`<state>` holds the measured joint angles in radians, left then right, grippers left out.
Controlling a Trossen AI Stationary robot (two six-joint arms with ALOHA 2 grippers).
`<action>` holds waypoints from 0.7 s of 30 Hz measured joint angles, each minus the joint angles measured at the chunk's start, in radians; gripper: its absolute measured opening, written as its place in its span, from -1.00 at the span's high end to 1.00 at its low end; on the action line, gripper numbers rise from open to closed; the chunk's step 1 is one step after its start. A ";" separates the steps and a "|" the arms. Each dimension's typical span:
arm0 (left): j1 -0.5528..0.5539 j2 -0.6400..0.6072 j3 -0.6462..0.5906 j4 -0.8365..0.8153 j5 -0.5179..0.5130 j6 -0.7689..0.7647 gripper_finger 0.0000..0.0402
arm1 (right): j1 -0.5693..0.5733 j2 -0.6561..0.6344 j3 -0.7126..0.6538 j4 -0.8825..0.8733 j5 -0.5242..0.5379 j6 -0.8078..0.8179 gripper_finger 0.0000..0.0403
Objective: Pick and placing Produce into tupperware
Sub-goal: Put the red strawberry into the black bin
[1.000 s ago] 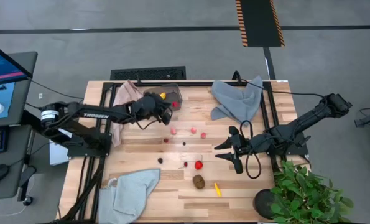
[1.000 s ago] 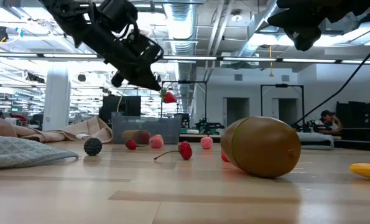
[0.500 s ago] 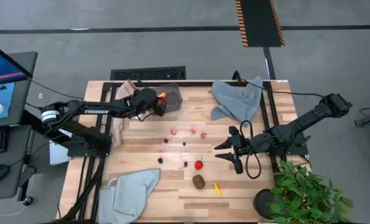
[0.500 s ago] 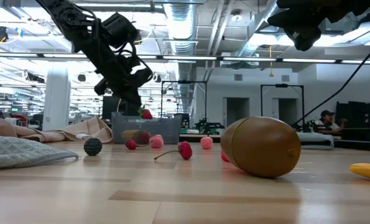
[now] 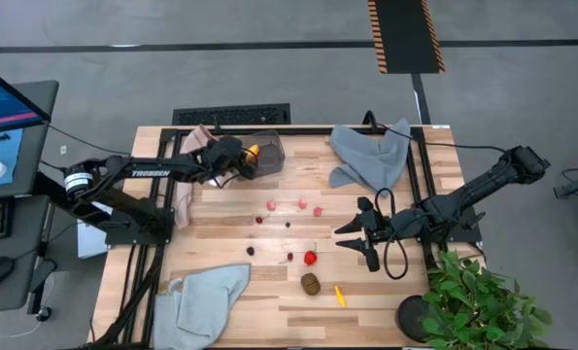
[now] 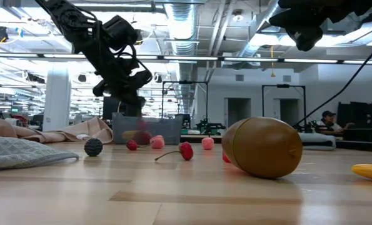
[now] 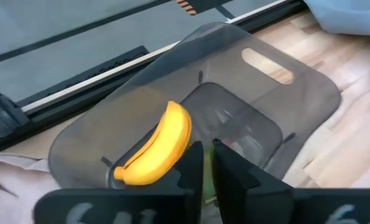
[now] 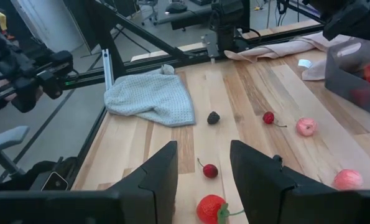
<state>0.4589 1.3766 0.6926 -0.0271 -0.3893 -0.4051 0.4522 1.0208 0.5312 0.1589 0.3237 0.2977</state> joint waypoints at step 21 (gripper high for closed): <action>-0.005 -0.017 0.000 0.204 0.289 0.003 0.51 | -0.093 0.000 0.000 -0.003 -0.007 0.040 0.16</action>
<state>0.4534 1.3596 0.6925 0.1768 -0.1004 -0.4025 0.3596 1.0210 0.5312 0.1555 0.3164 0.3374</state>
